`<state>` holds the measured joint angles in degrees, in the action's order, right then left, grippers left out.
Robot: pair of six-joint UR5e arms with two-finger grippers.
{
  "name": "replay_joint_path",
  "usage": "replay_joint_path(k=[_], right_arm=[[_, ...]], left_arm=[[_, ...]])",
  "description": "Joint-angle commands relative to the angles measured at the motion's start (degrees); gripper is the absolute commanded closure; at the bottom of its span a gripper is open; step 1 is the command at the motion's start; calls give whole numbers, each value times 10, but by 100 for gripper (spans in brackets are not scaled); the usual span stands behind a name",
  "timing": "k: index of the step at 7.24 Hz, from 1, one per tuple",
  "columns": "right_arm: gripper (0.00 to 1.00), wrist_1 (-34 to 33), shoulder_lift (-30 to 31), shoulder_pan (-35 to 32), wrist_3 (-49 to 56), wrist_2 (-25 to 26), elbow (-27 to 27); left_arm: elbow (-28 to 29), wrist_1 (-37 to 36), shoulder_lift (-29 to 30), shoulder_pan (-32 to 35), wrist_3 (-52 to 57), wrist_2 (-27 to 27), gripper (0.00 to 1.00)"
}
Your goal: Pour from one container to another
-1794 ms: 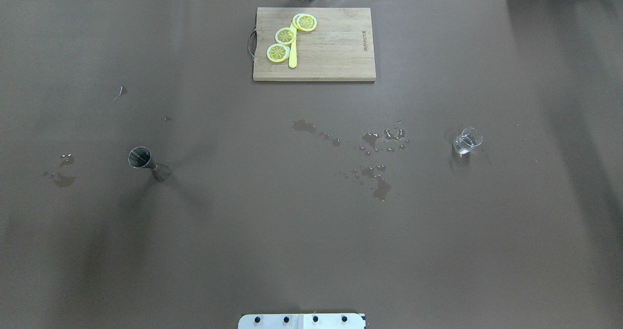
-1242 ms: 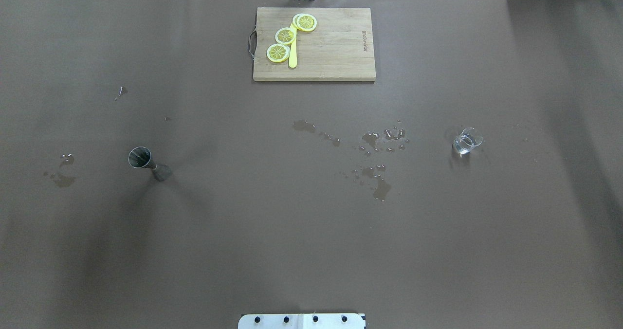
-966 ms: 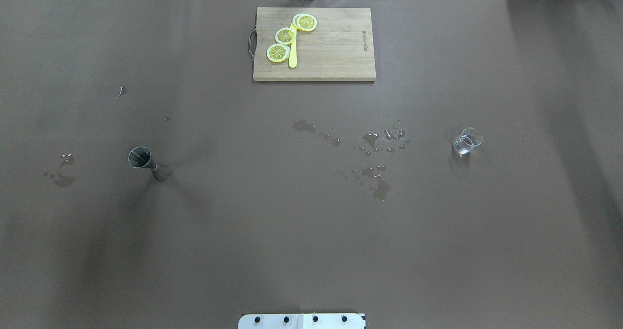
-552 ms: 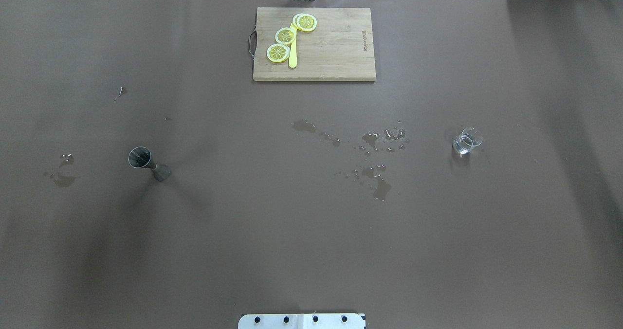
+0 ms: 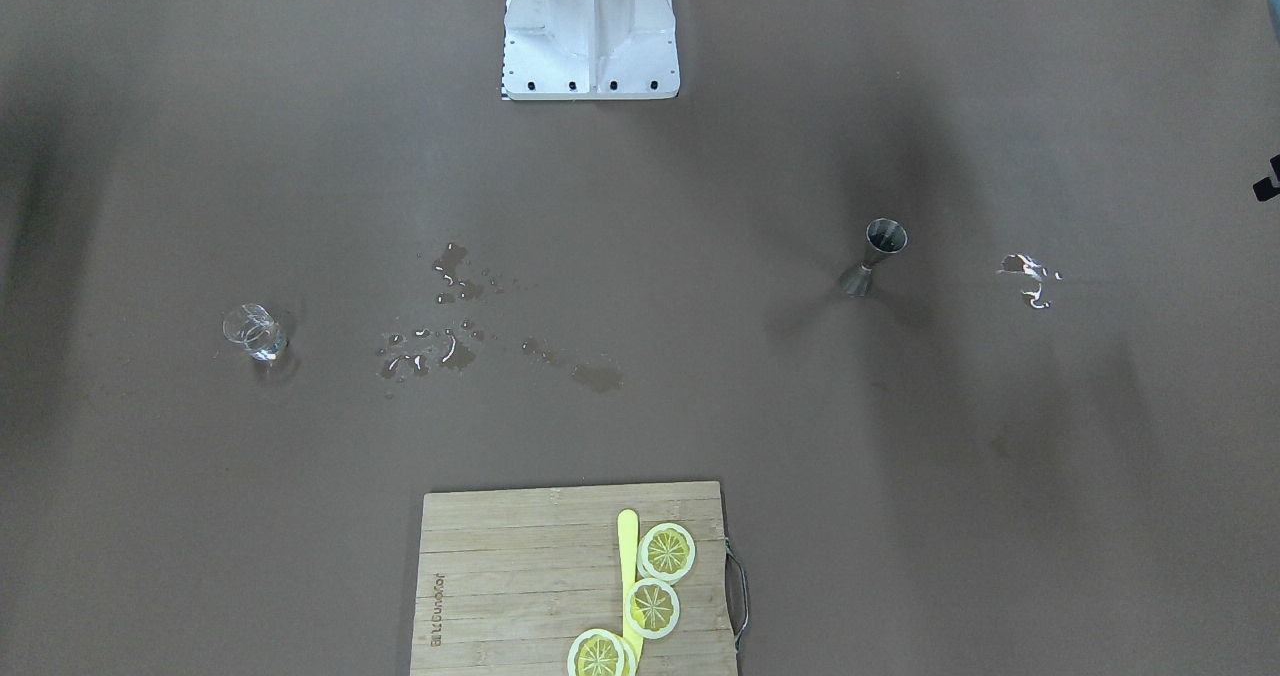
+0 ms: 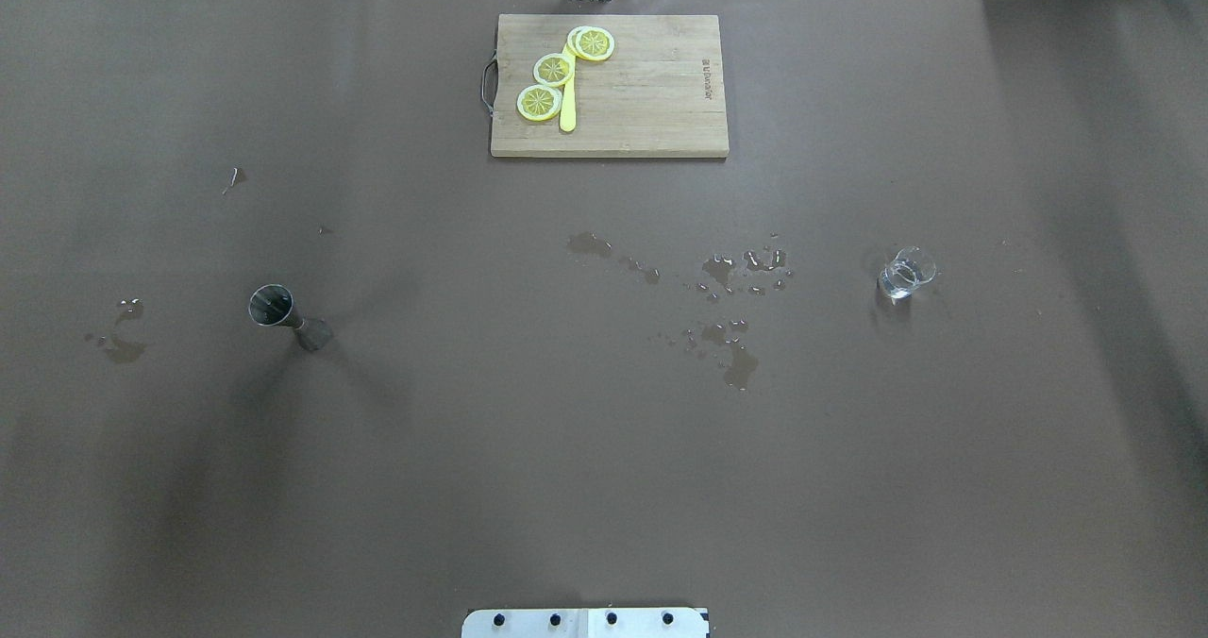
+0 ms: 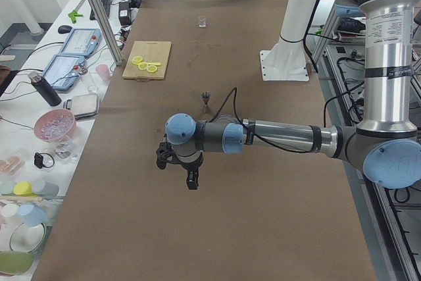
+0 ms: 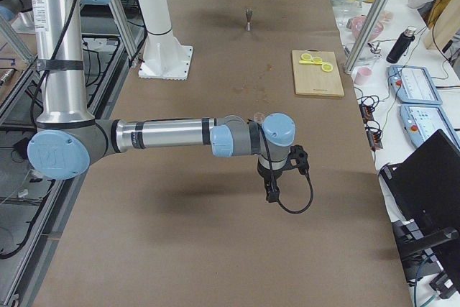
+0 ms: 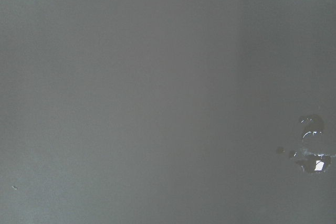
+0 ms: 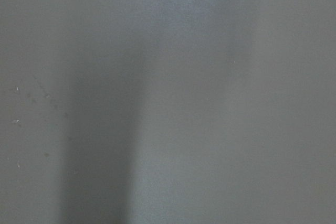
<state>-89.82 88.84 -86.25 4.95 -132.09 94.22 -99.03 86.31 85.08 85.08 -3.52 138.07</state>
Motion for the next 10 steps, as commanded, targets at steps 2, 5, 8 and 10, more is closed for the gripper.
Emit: replay_joint_path(k=[2,5,8,10], right_arm=[[0,0,-2,3,3,-1,11],[0,67,5,13,7,-4,3],[1,74,-2,17,1,-16,3],[1,111,-4,17,1,-32,6]], left_arm=[[-1,1,0,0,0,0,1],[-1,1,0,0,0,0,1],[-1,0,-1,1,0,0,1],[-1,0,0,0,0,0,1]])
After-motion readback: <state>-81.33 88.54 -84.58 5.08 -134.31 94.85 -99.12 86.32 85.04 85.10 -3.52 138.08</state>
